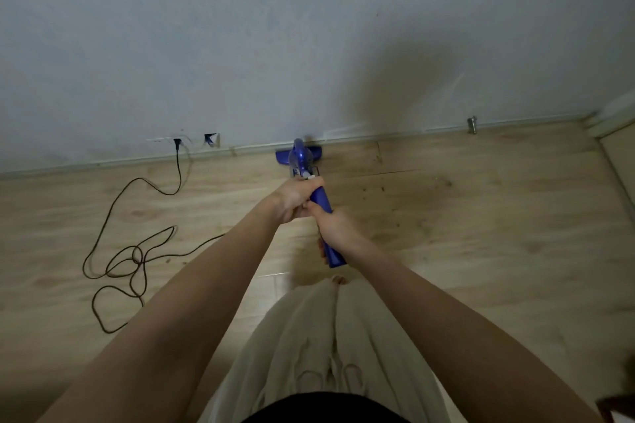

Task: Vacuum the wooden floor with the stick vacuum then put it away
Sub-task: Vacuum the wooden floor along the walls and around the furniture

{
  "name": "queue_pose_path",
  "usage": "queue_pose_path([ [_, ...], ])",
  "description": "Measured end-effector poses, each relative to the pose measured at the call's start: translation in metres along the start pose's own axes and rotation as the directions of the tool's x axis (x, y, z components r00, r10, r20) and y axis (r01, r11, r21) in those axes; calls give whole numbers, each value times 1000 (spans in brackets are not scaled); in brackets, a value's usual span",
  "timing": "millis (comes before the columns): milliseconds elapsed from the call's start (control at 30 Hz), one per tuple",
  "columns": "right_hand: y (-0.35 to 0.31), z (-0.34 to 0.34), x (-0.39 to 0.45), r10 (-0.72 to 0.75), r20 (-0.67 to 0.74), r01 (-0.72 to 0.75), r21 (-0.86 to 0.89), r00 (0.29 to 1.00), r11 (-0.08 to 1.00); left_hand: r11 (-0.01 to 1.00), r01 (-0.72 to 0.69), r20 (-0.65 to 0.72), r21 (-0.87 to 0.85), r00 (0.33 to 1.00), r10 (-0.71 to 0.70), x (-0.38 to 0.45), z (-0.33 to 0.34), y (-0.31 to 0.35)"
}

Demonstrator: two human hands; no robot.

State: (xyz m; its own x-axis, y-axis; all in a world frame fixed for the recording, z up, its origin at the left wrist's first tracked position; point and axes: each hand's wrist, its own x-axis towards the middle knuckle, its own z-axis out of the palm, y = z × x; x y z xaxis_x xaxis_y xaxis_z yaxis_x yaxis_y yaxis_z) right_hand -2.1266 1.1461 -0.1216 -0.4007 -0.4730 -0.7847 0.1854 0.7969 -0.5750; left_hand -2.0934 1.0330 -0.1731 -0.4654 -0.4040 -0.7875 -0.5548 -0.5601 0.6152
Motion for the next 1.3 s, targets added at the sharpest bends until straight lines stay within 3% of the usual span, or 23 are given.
queue_pose_path([
  [267, 31, -34, -32, -14, -84, 4, -125, 996, 992, 999, -31, 74, 13, 997, 30, -26, 40, -19],
  [500, 71, -28, -90, 59, -98, -59, 3, 993, 998, 996, -11, 160, 93, 987, -4, -67, 58, -51],
  [733, 79, 18, -109, 73, -128, -54, 143, 989, 988, 970, -6, 235, 245, 970, -54, -76, 32, -64],
  [933, 74, 35, -85, -7, -195, 27, 97, 981, 995, 973, 6, 213, 229, 975, -56, -67, 18, -59],
  [1300, 52, -23, -50, -39, -88, 45, 73, 995, 996, 979, -5, 115, 206, 993, -19, -25, 49, -23],
])
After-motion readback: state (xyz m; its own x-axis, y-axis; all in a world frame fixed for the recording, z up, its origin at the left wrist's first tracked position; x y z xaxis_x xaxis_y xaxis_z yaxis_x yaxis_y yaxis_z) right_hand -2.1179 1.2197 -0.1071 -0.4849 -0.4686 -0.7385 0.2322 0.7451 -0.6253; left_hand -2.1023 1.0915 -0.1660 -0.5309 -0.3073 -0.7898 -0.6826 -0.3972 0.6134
